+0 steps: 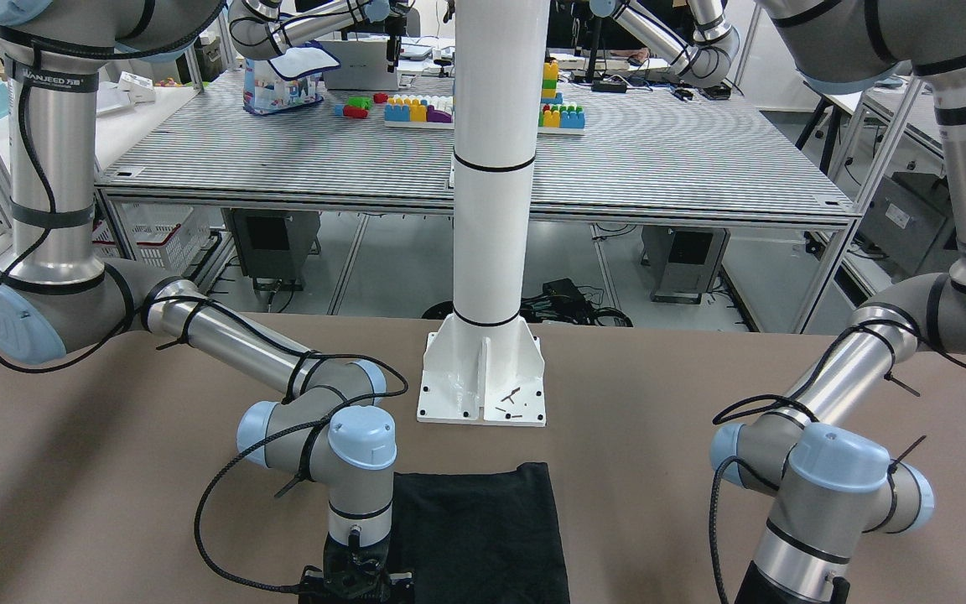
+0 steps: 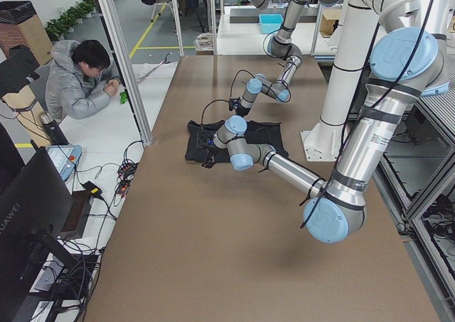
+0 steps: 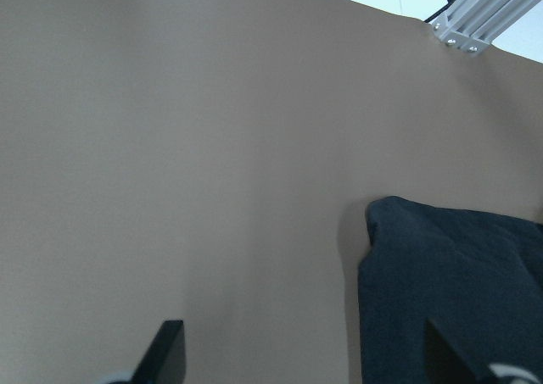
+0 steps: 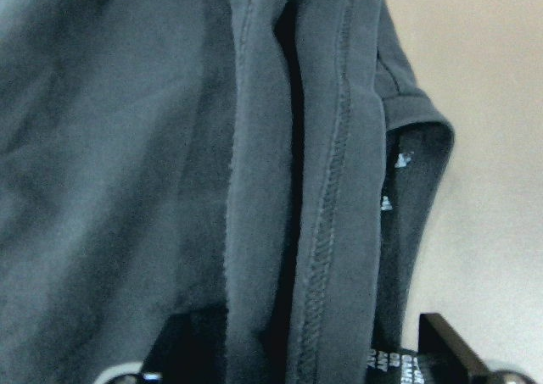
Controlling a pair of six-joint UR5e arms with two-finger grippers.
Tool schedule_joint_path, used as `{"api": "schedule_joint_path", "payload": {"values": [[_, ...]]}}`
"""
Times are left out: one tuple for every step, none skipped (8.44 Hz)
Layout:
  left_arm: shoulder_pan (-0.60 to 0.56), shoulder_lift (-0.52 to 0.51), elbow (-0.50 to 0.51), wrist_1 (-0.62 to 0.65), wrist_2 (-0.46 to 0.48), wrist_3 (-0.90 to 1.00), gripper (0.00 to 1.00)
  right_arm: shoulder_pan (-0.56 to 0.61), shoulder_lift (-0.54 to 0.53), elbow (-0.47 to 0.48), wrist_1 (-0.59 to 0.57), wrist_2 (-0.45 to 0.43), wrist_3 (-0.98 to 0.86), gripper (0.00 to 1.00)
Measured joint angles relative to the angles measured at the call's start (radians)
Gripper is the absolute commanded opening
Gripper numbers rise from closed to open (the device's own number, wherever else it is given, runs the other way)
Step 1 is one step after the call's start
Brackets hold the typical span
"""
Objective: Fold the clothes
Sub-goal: 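Release the shirt and withdraw both grippers from the folded bundle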
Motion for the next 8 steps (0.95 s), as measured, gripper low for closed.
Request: {"api": "schedule_joint_path", "payload": {"values": [[0.0, 0.0, -0.001, 0.0, 0.001, 0.0, 1.0, 0.006, -0.002, -0.005, 0.0, 0.0, -0.005, 0.94], [0.001, 0.0, -0.003, 0.0, 0.002, -0.001, 1.0, 0.019, -0.01, -0.007, 0.0, 0.001, -0.025, 0.94], [0.001, 0.0, -0.004, 0.0, 0.004, -0.003, 1.0, 0.041, -0.024, -0.007, 0.003, 0.003, -0.062, 0.94], [0.001, 0.001, -0.005, 0.0, 0.005, -0.005, 1.0, 0.068, -0.049, -0.007, 0.011, 0.005, -0.113, 0.94], [0.001, 0.002, -0.007, 0.0, 0.007, -0.008, 1.0, 0.103, -0.082, -0.004, 0.028, 0.012, -0.178, 0.94], [0.001, 0.003, -0.009, 0.0, 0.009, -0.011, 1.0, 0.148, -0.113, 0.0, 0.045, 0.034, -0.245, 0.94], [0.0, 0.004, -0.012, 0.0, 0.011, -0.013, 1.0, 0.189, -0.133, 0.005, 0.056, 0.077, -0.293, 0.94], [0.0, 0.005, -0.015, -0.001, 0.012, -0.015, 1.0, 0.218, -0.143, 0.023, 0.059, 0.126, -0.317, 0.94]]}}
